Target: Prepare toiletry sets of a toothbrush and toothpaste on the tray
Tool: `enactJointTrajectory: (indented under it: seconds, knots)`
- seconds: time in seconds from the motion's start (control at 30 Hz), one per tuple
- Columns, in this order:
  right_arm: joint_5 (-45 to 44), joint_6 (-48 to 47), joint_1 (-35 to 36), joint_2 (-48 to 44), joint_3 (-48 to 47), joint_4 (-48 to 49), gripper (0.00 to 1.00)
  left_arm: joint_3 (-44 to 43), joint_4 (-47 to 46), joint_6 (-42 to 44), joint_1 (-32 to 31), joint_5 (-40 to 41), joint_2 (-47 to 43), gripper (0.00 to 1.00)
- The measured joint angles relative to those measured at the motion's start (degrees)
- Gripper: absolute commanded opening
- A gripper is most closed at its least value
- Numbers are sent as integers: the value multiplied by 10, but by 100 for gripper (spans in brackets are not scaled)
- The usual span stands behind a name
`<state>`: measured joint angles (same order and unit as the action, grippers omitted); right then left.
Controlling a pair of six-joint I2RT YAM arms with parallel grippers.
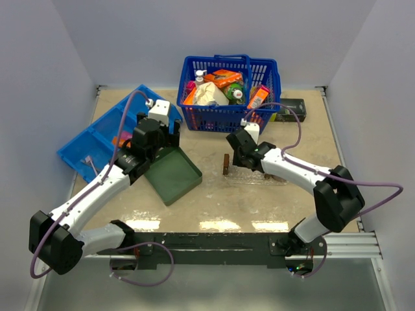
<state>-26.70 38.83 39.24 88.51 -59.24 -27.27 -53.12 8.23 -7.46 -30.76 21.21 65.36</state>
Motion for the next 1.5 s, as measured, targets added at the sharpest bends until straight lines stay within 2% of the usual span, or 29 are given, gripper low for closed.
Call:
enactJointTrajectory:
  seconds: [0.27,0.47,0.57,0.73,0.87,1.1,1.27,1.43,1.5]
  knots:
    - [-8,0,0,-28,0,-3,47,0,0,-4,0,-3,-1,95]
    - [-11,-12,-3,-106,0,6,50,0,-4,-6,1,-19,-11,100]
    - [11,-25,-30,-147,13,39,51,0,-5,-12,12,-36,-17,100]
    - [79,-48,-139,-209,66,89,52,2,-9,-25,41,-62,-21,100]
    - [90,-77,-170,-218,68,93,54,8,-13,-40,81,-95,-21,100]
    - [93,-124,-194,-239,66,93,57,39,-9,-92,208,-158,-25,100]
    - [86,-148,-194,-254,61,94,57,45,19,-127,276,-162,-20,100]
    - [82,-170,-194,-272,61,99,57,15,52,-191,299,-139,22,91]
    - [82,-176,-194,-276,61,103,57,2,53,-223,301,-122,38,84]
